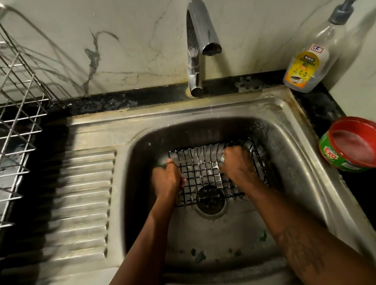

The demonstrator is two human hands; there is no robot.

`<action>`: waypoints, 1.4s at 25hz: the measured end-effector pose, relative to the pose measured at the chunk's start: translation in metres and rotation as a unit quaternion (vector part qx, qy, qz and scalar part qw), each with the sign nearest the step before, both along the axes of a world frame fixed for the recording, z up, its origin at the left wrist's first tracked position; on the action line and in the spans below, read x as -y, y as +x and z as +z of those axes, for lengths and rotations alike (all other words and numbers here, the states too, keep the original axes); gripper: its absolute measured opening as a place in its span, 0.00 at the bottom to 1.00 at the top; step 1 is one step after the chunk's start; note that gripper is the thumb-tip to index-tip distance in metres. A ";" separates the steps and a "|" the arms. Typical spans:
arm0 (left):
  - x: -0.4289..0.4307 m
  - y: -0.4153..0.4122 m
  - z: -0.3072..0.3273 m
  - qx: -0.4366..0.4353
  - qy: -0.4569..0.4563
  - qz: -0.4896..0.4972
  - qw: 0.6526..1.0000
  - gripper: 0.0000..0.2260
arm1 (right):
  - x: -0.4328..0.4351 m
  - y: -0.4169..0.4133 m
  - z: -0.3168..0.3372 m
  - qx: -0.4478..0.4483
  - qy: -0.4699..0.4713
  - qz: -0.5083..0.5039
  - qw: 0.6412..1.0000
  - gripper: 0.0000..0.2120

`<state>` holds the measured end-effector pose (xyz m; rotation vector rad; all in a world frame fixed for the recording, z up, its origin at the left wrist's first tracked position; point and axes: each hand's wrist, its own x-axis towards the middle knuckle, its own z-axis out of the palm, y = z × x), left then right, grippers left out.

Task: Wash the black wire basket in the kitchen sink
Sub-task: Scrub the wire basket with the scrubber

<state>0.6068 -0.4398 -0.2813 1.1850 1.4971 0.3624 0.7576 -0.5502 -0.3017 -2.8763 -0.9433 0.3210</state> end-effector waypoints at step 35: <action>-0.004 0.033 0.133 -0.125 0.296 -0.365 0.874 0.05 | -0.007 -0.023 0.109 -0.109 0.336 -0.038 0.935 0.12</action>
